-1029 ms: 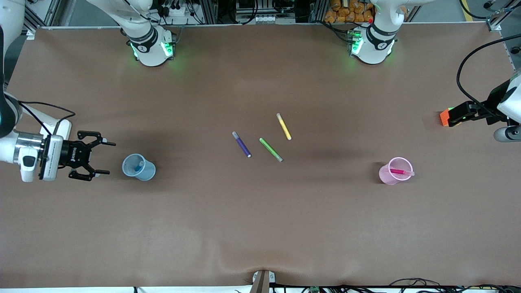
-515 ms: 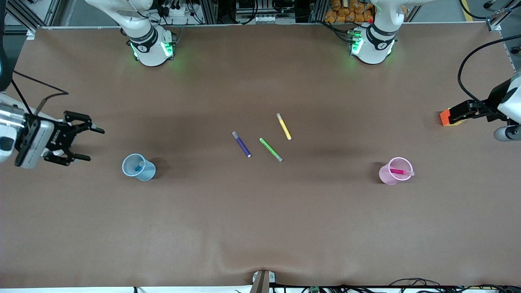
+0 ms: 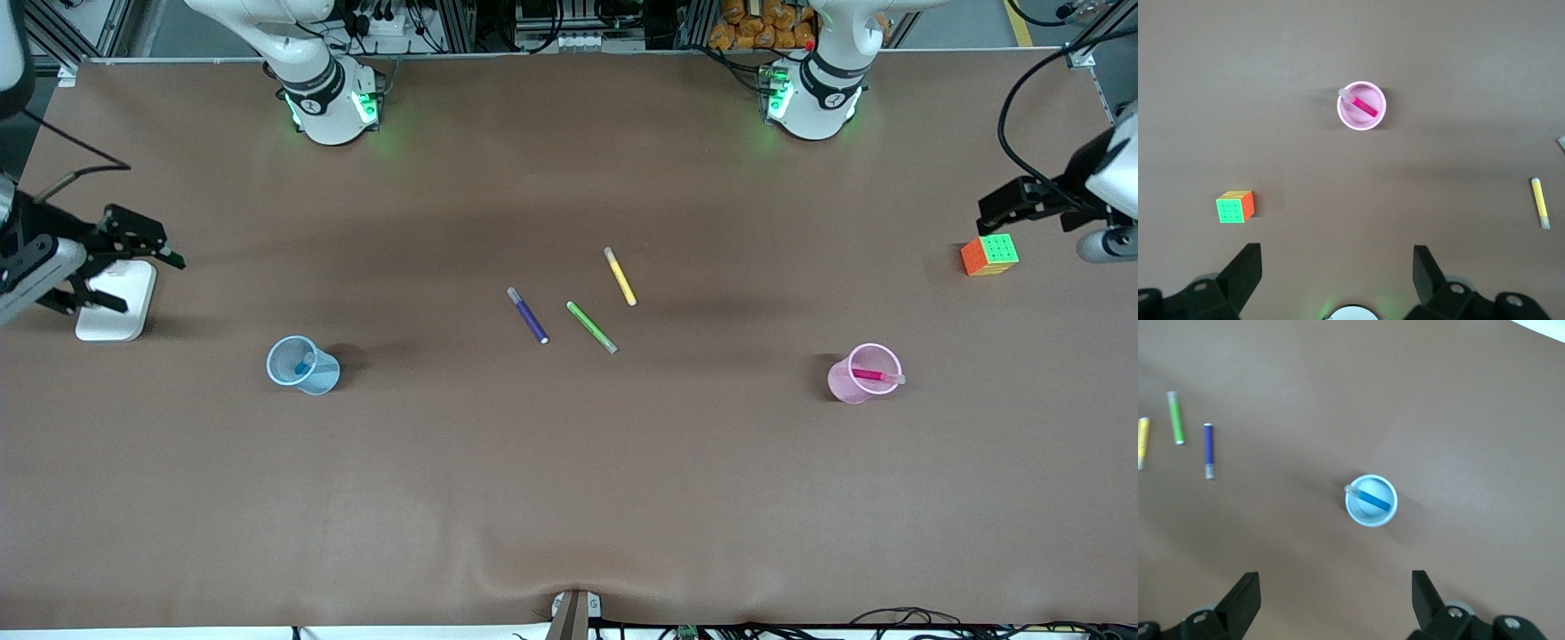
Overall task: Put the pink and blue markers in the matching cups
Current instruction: 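Open the right gripper and withdraw it from the blue cup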
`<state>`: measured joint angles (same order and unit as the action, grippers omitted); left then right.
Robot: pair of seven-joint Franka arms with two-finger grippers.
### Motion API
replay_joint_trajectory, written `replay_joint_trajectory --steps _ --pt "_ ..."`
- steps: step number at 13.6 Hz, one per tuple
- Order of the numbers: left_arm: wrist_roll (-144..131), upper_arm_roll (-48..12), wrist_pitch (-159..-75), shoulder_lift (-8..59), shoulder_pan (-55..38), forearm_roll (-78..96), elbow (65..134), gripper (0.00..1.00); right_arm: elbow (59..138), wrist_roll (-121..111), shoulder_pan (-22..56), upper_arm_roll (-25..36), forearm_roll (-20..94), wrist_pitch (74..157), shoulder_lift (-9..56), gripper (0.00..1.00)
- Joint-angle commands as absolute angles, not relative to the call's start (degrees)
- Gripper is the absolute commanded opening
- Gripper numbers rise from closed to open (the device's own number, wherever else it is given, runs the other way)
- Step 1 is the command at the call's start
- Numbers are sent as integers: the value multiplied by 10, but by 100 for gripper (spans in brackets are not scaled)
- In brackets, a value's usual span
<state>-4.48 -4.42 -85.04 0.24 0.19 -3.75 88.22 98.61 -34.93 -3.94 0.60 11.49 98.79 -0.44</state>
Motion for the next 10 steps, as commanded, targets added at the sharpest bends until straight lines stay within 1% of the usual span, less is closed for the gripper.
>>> replay_joint_trajectory --steps 1,3,8,10 --pt "-38 -6 -853 -23 -39 -28 909 100 998 -265 -26 6 56 984 -31 100" --pt "-37 -5 -853 -32 -38 -27 918 100 988 -223 -27 8 16 963 -34 100" --pt "-34 -6 -853 -39 -33 -27 918 100 942 -67 -27 14 -13 878 -35 100" --pt "-34 -7 -853 -36 -33 -27 917 100 933 -41 -27 49 -4 866 -34 100"
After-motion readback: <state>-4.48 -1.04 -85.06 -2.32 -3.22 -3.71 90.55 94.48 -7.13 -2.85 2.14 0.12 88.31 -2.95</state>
